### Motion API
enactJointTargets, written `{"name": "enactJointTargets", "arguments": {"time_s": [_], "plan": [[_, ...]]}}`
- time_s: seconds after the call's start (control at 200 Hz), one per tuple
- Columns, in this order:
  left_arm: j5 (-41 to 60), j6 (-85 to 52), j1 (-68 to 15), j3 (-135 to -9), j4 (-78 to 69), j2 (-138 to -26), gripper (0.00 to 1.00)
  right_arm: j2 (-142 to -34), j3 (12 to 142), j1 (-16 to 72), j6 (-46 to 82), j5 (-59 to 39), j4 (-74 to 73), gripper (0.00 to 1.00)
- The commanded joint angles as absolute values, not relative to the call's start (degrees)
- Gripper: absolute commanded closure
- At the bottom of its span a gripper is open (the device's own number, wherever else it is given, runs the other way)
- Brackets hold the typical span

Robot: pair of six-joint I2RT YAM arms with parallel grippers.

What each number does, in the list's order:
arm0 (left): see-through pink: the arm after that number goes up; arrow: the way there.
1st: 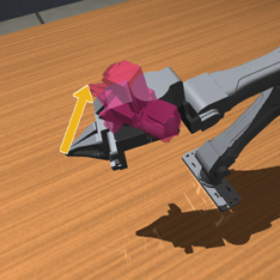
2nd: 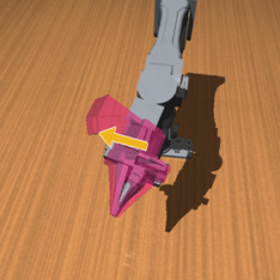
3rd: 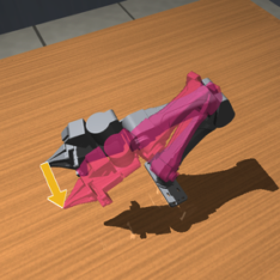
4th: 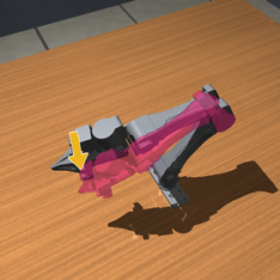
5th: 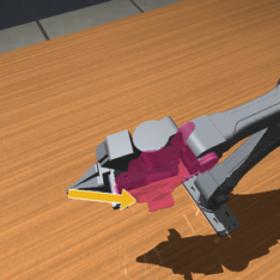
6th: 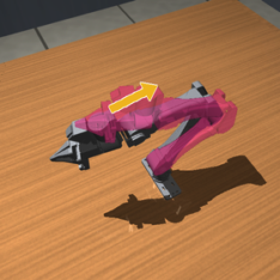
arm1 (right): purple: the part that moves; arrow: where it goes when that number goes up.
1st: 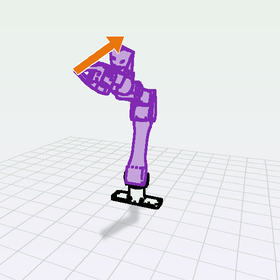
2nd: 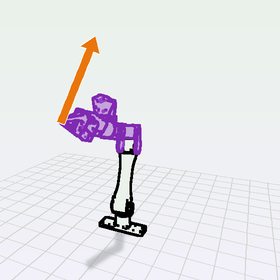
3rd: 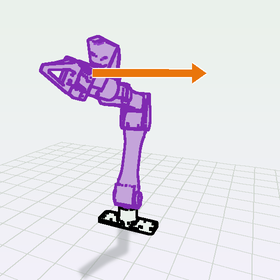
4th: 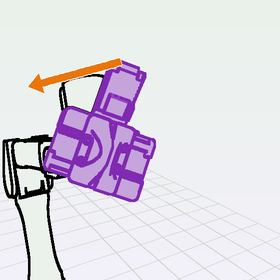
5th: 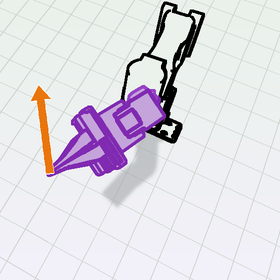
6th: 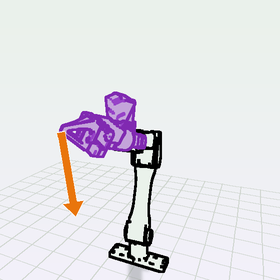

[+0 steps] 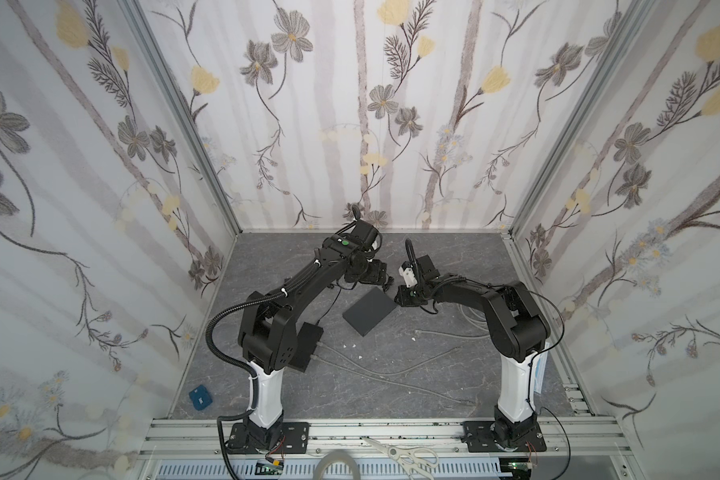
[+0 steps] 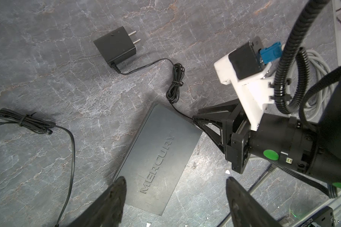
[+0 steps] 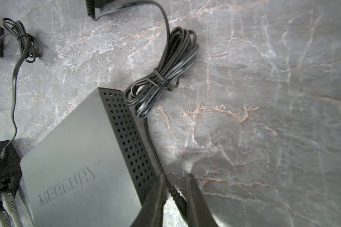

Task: Insert the plug into the switch port
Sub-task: 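Lower the right gripper and close it on the barrel plug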

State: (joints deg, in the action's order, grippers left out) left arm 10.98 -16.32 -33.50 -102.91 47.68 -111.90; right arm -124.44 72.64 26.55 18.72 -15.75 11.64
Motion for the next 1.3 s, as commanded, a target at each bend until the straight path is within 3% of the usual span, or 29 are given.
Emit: {"name": "enactJointTargets", "arguments": {"time_s": [0.0, 0.665, 0.889, 1.089, 1.299], "plan": [[10.72, -16.35, -33.47, -103.10, 47.46, -111.35, 0.19, -123.08, 72.17, 27.10, 15.85, -10.27, 16.31, 0.76], [10.57, -16.19, -33.44, -103.18, 47.60, -111.40, 0.19, -125.16, 77.59, 31.64, 5.13, 3.60, 25.36, 0.76], [10.13, -15.91, -33.45, -103.27, 47.76, -110.97, 0.19, -121.89, 77.13, 31.64, -3.54, -3.12, 25.88, 0.63], [8.65, -15.38, -33.28, -102.93, 47.47, -109.71, 0.19, -122.17, 80.93, 29.86, -11.96, -2.35, 29.09, 0.66], [8.17, -15.29, -33.02, -101.09, 45.31, -107.54, 0.20, -123.12, 81.69, 26.33, -23.41, -11.19, 31.43, 0.70]]}}
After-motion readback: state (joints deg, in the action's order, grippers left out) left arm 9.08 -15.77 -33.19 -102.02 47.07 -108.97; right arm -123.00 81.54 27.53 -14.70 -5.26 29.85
